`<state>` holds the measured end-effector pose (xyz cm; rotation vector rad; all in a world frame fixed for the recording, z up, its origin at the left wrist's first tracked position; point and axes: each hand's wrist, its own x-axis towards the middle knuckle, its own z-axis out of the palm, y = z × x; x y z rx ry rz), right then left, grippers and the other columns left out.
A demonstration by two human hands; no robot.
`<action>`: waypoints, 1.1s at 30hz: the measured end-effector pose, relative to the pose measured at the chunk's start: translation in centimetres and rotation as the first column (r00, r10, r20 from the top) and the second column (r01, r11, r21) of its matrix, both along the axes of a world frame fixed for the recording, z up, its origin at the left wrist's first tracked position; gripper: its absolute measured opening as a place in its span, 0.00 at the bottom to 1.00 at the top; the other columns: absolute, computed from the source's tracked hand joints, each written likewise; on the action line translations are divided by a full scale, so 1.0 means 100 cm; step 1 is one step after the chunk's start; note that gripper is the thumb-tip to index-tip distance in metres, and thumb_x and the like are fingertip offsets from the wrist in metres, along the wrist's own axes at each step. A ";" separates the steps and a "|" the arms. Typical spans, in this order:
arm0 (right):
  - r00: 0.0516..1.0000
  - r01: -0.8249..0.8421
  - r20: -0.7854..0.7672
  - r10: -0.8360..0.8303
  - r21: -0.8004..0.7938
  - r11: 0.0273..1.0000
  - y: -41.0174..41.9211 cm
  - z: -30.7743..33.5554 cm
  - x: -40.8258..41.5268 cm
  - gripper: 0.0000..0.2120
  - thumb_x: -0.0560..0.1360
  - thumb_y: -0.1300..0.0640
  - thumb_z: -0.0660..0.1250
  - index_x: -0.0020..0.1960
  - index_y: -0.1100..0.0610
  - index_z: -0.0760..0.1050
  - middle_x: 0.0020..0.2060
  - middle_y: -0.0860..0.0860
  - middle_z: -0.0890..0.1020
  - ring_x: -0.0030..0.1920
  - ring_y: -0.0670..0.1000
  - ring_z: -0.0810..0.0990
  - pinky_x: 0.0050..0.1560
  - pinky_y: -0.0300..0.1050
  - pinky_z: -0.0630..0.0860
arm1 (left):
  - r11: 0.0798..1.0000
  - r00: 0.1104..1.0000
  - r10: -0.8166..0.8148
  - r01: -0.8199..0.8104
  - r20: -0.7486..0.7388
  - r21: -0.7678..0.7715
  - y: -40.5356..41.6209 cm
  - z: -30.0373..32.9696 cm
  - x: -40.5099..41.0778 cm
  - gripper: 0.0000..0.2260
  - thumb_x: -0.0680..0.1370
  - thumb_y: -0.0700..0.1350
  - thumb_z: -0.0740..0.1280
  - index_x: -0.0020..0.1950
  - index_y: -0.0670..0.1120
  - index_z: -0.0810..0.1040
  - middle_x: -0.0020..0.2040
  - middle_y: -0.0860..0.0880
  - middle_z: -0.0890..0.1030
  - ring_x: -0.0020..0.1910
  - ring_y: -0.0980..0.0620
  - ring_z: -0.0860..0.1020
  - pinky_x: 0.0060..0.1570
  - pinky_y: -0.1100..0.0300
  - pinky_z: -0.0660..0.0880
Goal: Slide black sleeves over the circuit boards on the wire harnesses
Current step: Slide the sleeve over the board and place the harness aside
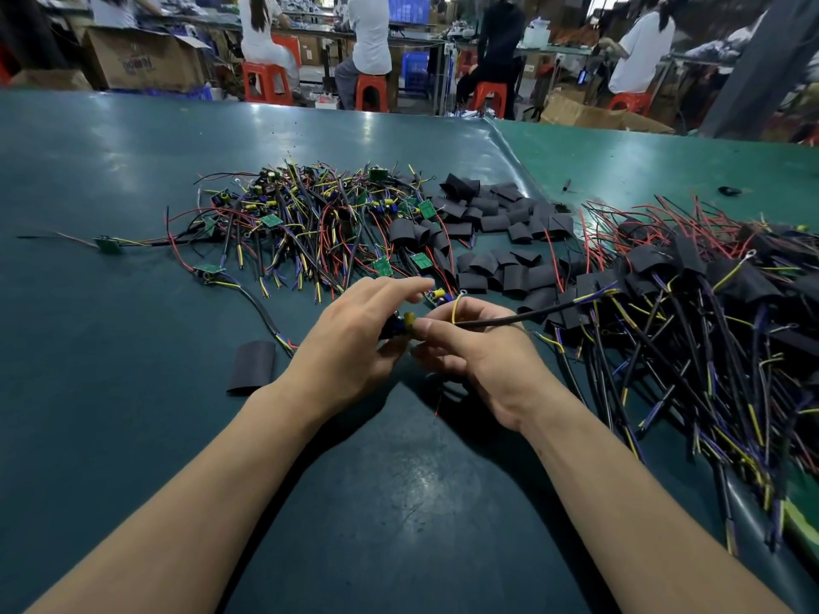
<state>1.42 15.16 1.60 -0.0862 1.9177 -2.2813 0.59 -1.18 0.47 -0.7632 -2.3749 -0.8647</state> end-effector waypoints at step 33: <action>0.950 0.040 -0.311 0.028 0.212 0.976 -0.010 -0.001 0.007 0.09 0.71 0.71 0.72 0.40 0.57 0.83 0.32 0.51 0.84 0.34 0.45 0.81 0.40 0.37 0.78 | 0.948 0.970 0.228 -0.240 -0.082 -0.209 0.017 0.002 0.015 0.23 0.66 0.36 0.74 0.61 0.42 0.78 0.35 0.45 0.80 0.35 0.41 0.79 0.31 0.55 0.72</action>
